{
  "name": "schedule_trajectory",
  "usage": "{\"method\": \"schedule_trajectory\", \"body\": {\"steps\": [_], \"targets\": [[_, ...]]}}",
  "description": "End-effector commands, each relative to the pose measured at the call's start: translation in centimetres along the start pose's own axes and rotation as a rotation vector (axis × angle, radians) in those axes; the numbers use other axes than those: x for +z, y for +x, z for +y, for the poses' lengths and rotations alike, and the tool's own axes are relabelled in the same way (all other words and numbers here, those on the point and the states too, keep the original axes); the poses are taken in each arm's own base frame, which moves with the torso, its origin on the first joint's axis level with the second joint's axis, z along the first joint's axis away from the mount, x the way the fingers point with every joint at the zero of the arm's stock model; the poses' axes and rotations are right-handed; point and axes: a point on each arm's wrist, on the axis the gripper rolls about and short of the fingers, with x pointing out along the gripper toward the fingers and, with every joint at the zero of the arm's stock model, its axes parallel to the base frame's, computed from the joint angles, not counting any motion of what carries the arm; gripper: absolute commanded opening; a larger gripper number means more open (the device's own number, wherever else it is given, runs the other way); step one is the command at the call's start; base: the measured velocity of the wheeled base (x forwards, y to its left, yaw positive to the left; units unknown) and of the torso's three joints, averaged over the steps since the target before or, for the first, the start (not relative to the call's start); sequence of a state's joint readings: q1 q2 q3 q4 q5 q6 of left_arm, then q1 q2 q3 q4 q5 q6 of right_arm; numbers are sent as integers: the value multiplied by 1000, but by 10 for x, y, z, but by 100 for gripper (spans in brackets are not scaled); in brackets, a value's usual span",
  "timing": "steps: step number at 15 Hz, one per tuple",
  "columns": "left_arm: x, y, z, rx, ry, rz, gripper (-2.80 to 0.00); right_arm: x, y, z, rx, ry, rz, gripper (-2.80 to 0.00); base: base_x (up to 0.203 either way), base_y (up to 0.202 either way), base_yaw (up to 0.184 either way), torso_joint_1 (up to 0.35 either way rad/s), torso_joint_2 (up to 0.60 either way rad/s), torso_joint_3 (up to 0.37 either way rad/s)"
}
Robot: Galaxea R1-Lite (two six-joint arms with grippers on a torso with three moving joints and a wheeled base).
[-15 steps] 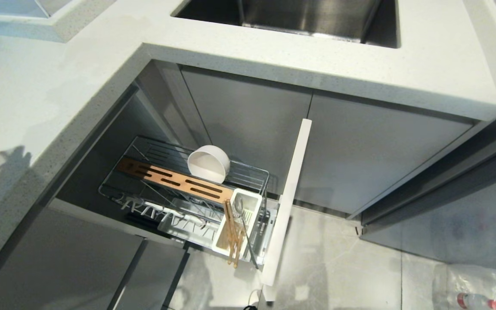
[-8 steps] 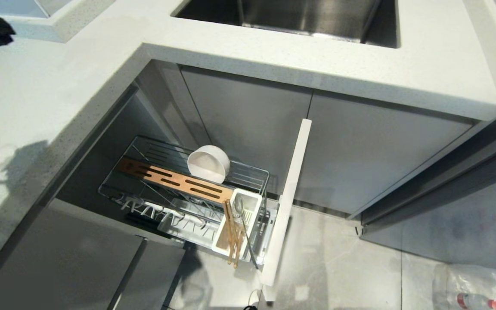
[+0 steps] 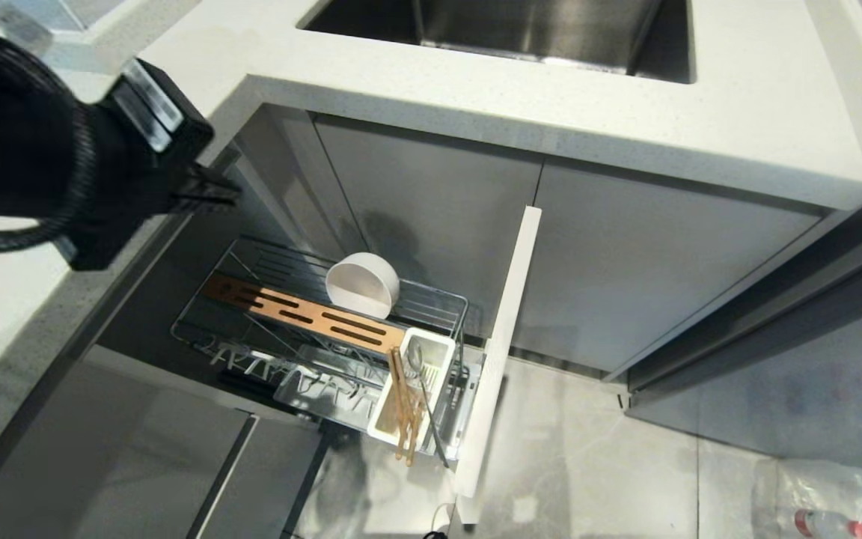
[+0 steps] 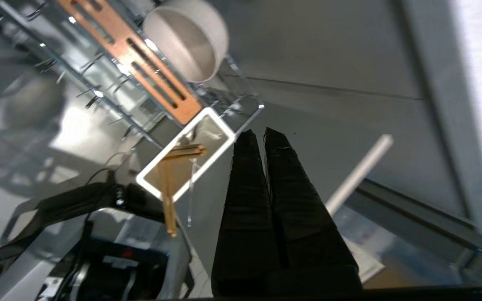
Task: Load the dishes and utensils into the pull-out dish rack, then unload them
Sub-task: Take the bowl out of the cupboard
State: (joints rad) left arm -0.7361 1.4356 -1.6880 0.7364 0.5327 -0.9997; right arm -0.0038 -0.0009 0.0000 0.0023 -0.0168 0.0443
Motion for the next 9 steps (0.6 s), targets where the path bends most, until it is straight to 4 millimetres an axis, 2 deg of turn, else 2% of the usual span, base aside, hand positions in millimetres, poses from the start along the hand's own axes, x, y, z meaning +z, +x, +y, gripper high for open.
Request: {"method": "schedule_trajectory", "body": {"steps": [1, 4, 9], "targets": [[-19, 40, -4, 102, 40, 36, -280, 0, 0, 0, -1, 0, 2, -280, 0, 0, 0, 0, 0, 0], [-38, 99, -2, 225, 60, 41, -280, 0, 0, 0, 0, 0, 3, -280, 0, 0, 0, 0, 0, 0], [-61, 167, 1, 247, 42, 11, -280, 0, 0, 0, 0, 0, 3, -280, 0, 0, 0, 0, 0, 0]]}}
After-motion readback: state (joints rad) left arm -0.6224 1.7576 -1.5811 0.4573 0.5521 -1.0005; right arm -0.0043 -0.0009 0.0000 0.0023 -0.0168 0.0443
